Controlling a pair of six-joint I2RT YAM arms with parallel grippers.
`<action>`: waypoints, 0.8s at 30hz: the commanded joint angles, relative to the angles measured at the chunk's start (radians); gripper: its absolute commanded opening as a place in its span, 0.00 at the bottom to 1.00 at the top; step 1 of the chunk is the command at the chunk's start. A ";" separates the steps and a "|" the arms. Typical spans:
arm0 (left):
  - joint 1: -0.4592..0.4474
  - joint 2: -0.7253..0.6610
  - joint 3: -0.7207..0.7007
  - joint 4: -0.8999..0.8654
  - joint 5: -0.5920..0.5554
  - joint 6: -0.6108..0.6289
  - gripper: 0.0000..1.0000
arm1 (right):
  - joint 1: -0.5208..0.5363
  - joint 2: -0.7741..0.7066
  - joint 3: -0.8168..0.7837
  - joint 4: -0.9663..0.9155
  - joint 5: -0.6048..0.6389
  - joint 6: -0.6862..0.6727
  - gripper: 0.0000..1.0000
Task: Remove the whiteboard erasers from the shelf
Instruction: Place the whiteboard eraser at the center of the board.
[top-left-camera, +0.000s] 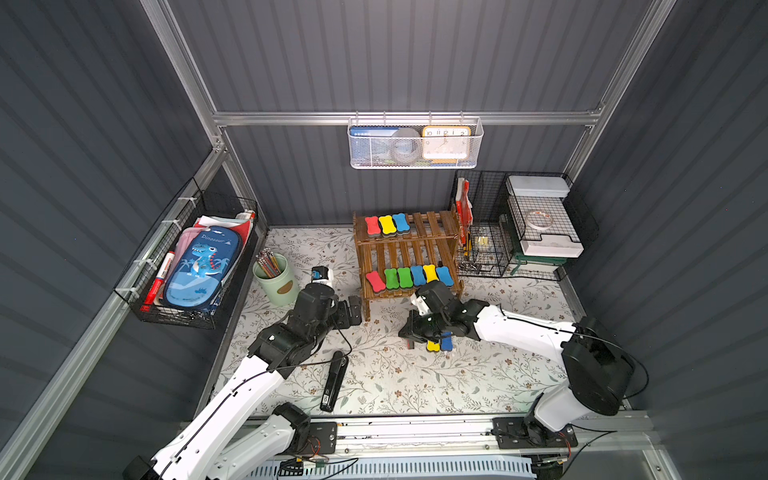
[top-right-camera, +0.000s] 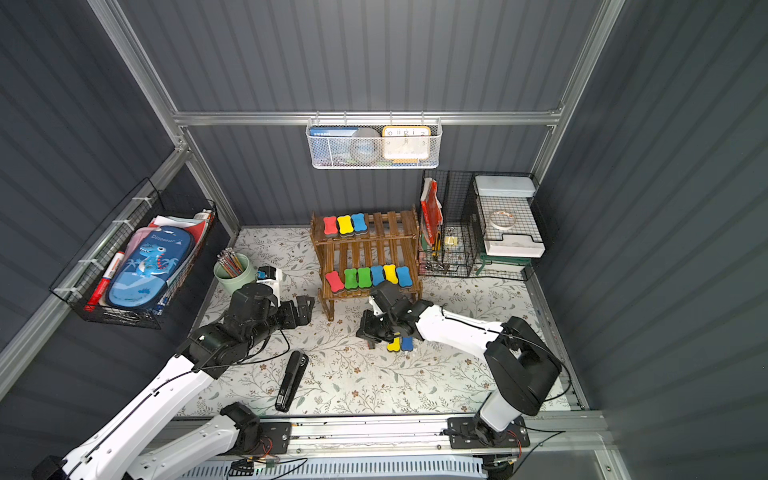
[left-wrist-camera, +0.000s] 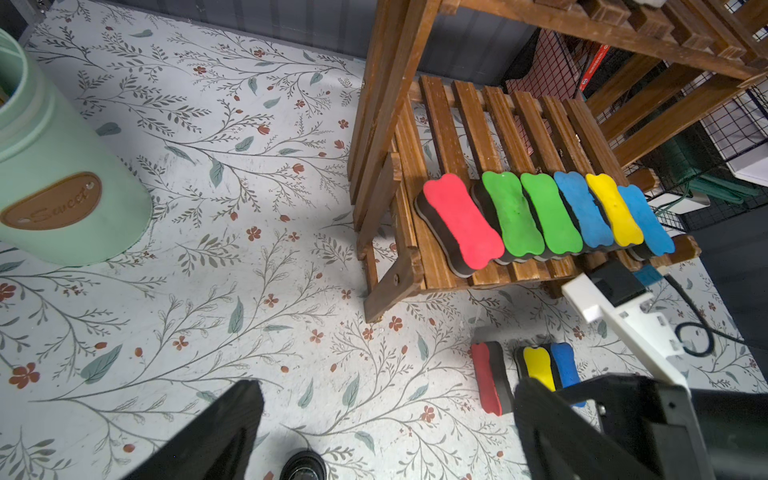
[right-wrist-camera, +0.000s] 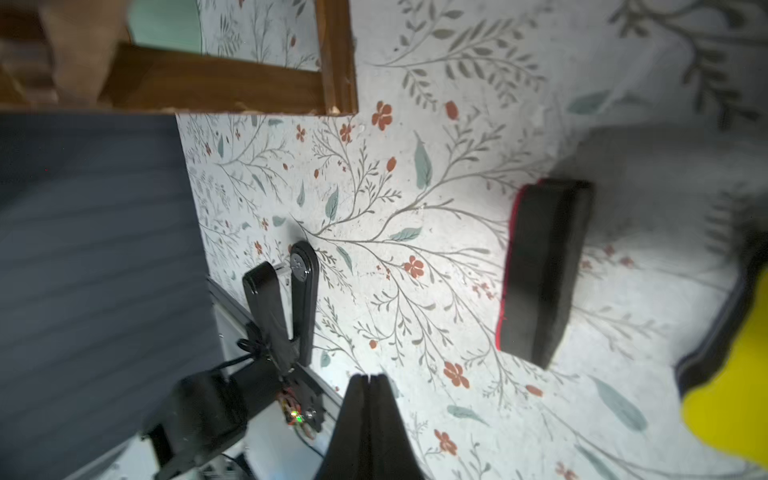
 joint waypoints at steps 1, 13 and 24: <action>-0.003 -0.005 0.004 -0.018 -0.015 0.019 0.99 | 0.021 0.014 0.040 -0.169 0.041 -0.214 0.00; -0.004 0.008 -0.018 -0.005 -0.018 0.023 0.99 | 0.140 0.030 0.012 -0.086 0.354 -0.478 0.00; -0.004 0.024 -0.024 0.009 -0.014 0.017 0.99 | 0.166 0.128 0.084 -0.126 0.477 -0.536 0.00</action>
